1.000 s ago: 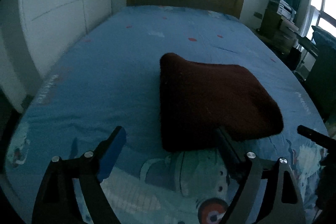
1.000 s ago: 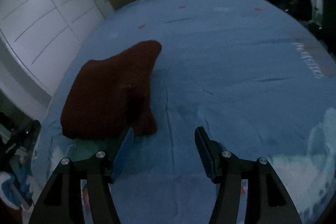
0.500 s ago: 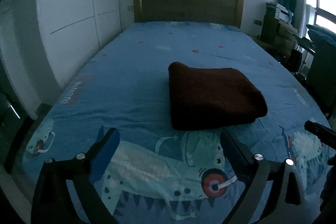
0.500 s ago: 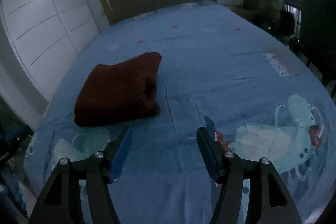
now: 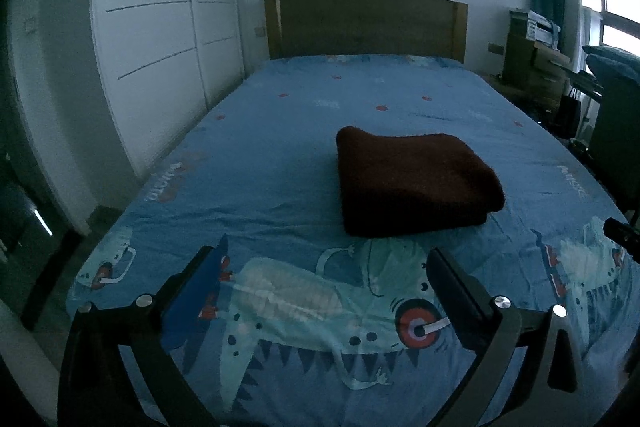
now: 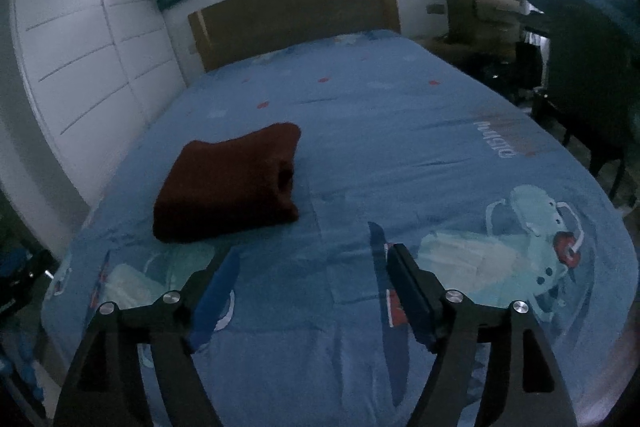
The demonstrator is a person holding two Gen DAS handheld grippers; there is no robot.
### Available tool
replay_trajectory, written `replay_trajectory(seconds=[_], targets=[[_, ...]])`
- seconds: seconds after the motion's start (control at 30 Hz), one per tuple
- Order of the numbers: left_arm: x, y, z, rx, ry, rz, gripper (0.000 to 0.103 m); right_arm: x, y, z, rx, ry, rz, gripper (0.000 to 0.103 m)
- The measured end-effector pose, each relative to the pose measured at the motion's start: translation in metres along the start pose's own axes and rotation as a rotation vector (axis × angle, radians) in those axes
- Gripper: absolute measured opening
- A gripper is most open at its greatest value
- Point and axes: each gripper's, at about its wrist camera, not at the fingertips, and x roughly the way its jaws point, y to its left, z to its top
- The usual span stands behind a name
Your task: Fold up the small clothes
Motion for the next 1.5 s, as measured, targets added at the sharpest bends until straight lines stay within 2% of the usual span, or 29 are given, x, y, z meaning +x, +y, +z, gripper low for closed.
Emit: replay_trajectory(seconds=[0.13, 0.27, 0.8, 1.5], targets=[[-0.007, -0.002, -0.003, -0.001, -0.011, 0.002, 0.101, -0.015, -0.004, -0.005, 0.014, -0.026, -0.032, 0.086], [-0.012, -0.007, -0.006, -0.004, -0.018, 0.004, 0.102, -0.029, -0.006, -0.009, 0.002, -0.056, -0.061, 0.103], [-0.021, -0.022, -0.007, -0.035, -0.048, 0.024, 0.102, -0.056, -0.014, -0.022, -0.037, -0.114, -0.163, 0.103], [-0.014, -0.034, -0.014, -0.017, -0.069, 0.102, 0.102, -0.055, -0.028, -0.031, -0.005, -0.117, -0.199, 0.103]])
